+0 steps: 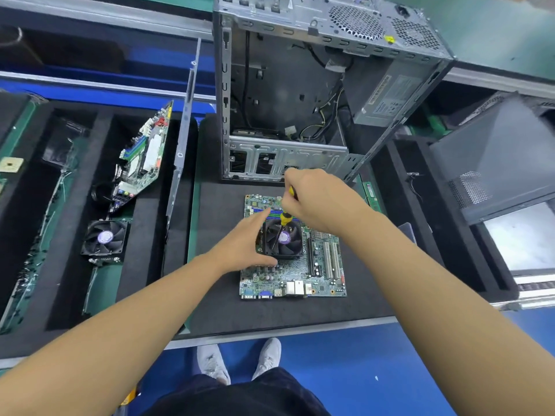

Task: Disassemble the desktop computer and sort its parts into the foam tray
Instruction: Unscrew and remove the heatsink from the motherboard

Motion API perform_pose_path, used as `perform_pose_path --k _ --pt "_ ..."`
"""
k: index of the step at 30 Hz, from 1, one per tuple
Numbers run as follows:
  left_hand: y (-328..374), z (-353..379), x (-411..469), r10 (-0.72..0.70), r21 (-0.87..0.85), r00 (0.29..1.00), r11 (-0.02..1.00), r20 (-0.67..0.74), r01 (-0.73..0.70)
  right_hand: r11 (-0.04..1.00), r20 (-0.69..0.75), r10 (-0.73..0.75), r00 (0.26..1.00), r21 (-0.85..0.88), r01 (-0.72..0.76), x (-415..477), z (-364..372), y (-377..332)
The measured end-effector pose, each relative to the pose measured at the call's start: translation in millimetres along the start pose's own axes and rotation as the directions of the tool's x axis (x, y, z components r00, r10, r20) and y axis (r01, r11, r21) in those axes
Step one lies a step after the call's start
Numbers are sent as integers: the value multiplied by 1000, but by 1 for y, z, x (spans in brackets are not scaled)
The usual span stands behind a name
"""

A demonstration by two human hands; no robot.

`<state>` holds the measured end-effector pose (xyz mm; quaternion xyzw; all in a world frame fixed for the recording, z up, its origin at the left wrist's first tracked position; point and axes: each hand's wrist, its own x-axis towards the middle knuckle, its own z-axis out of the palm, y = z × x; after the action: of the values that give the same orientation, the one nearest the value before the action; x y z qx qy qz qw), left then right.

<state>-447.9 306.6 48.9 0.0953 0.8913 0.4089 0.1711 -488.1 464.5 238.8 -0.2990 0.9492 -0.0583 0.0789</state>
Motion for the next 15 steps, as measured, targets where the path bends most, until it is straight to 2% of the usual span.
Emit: perform_pose_path --k 3,7,9,12,15 --pt "1 1 9 29 16 1000 999 12 -29 1000 30 -14 999 -14 15 1 6 -2" --pt "-8 0 0 71 -73 997 995 20 -70 999 82 -44 996 -4 44 3 12 -5" --pt "-12 1 -8 66 -121 997 990 -48 -72 999 112 -45 993 19 43 5 16 -6" --pt "-17 5 -17 124 -158 962 974 -245 -165 998 133 -56 990 32 53 5 22 -6" --pt "-18 7 -23 118 -213 944 959 -309 -189 998 133 -60 989 26 57 6 26 -5"
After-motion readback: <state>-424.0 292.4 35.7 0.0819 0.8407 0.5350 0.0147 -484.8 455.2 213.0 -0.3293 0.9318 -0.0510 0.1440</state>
